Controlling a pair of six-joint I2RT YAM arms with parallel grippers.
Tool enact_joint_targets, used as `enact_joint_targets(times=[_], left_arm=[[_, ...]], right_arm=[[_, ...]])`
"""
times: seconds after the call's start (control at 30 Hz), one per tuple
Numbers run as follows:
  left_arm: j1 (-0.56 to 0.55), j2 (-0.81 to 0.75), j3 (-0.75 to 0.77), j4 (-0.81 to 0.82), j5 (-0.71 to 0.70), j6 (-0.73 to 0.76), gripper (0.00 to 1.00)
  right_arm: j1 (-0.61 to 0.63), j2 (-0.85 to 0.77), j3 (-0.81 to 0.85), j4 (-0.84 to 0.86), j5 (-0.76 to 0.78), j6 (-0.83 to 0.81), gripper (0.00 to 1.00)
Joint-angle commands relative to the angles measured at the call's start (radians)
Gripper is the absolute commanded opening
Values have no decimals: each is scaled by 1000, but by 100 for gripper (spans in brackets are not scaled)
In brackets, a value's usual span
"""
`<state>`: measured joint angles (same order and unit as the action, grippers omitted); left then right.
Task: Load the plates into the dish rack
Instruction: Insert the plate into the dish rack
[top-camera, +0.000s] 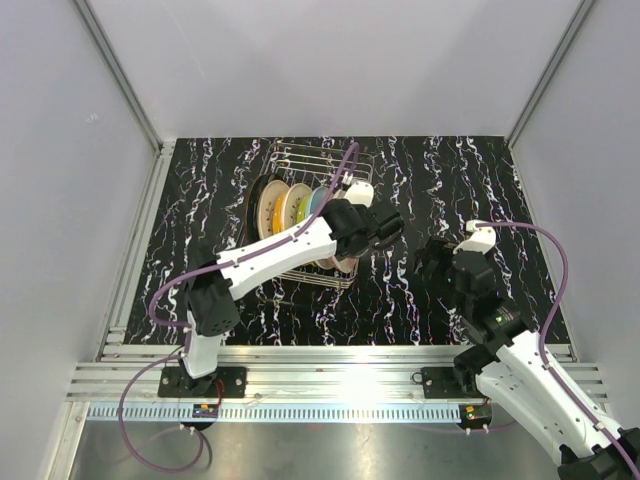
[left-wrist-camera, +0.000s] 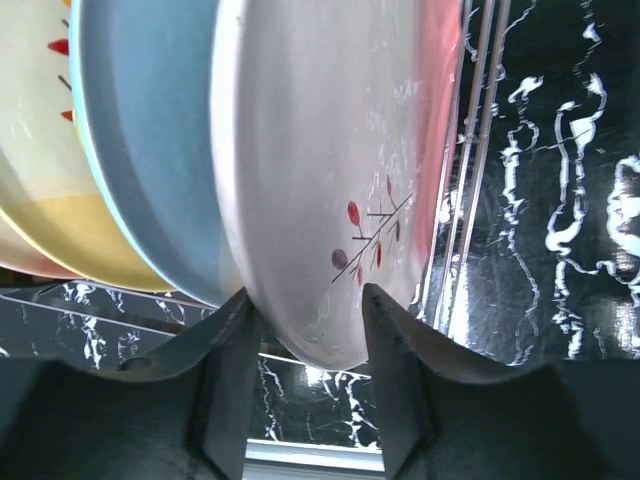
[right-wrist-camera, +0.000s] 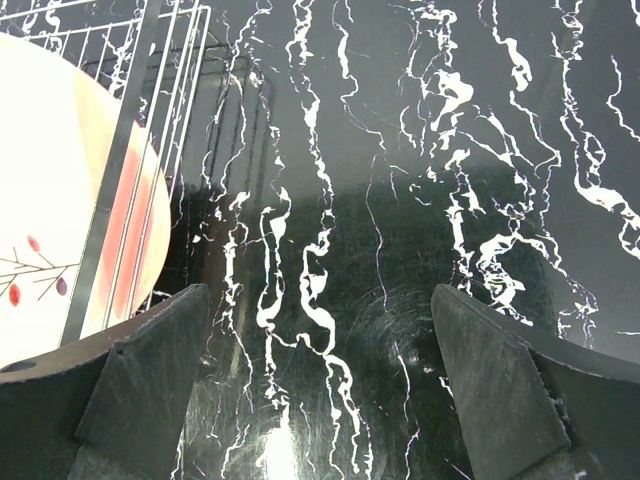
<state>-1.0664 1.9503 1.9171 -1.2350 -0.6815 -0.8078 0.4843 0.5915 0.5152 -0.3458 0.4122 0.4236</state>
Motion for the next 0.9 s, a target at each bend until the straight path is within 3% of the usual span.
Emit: enact_joint_targets(times=[0.0, 0.13, 0.53, 0.67, 0.7, 0.87], left_arm=[[-1, -94, -23, 40, -29, 4, 50], [-1, -125, -26, 40, -39, 10, 58], [-14, -261, 53, 63, -27, 122, 66], [-14, -413, -77, 173, -134, 266, 67], [-12, -482, -113, 225, -160, 339, 69], [63, -692, -321, 273, -320, 424, 82]], right_arm=[[4, -9, 2, 8, 56, 15, 100], [5, -6, 0, 7, 59, 17, 100], [5, -18, -3, 4, 57, 24, 100], [5, -6, 2, -4, 37, 52, 100], [5, 10, 8, -19, 33, 63, 100], [4, 56, 72, -53, 30, 89, 99]])
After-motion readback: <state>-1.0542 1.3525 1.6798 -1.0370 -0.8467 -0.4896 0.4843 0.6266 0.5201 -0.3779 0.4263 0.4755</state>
